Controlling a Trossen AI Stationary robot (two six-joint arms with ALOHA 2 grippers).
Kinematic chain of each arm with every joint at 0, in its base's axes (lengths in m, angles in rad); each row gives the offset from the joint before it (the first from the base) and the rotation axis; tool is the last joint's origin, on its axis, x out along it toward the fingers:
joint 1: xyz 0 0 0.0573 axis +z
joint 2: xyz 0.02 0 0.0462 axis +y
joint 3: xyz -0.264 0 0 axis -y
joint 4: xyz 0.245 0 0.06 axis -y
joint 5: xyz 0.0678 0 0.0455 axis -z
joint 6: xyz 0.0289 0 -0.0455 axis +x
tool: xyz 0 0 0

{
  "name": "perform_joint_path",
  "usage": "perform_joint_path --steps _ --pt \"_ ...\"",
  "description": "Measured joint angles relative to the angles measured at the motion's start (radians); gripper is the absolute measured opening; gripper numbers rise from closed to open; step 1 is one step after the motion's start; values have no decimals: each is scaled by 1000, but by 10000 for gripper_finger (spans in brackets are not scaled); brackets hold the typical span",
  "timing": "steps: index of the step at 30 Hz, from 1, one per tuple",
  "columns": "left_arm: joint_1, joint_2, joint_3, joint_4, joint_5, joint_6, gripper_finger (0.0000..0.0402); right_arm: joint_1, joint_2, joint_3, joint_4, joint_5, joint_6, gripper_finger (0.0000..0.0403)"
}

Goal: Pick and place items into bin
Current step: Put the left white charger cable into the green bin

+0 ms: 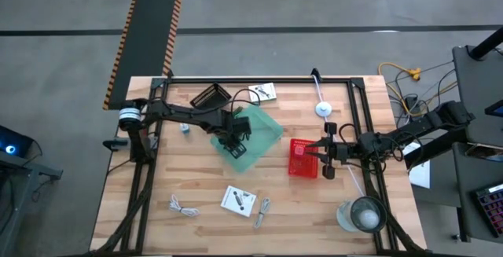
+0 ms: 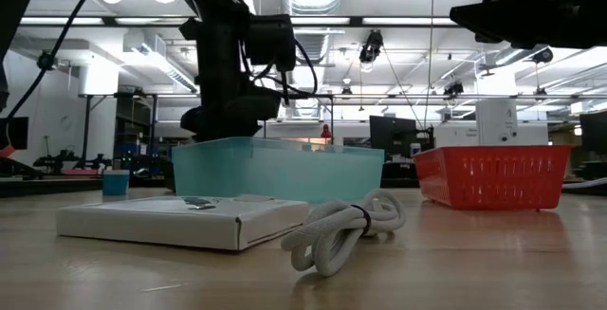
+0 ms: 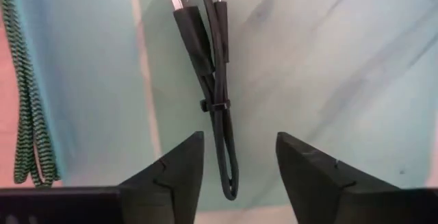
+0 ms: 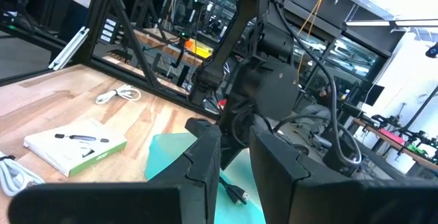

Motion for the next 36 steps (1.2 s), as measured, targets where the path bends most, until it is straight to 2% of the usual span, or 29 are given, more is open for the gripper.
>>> perform_joint_path --steps 12,25,32,36 --pt "-6 -39 83 10 16 -2 183 0 0 0 -3 0 0 68" --pt "-20 -43 99 6 108 53 183 0 0 0 -7 0 3 68" --pt "-55 -62 99 65 113 249 183 0 0 0 -7 0 3 68" --pt "-84 -72 99 107 113 299 183 0 0 0 -8 0 3 68"
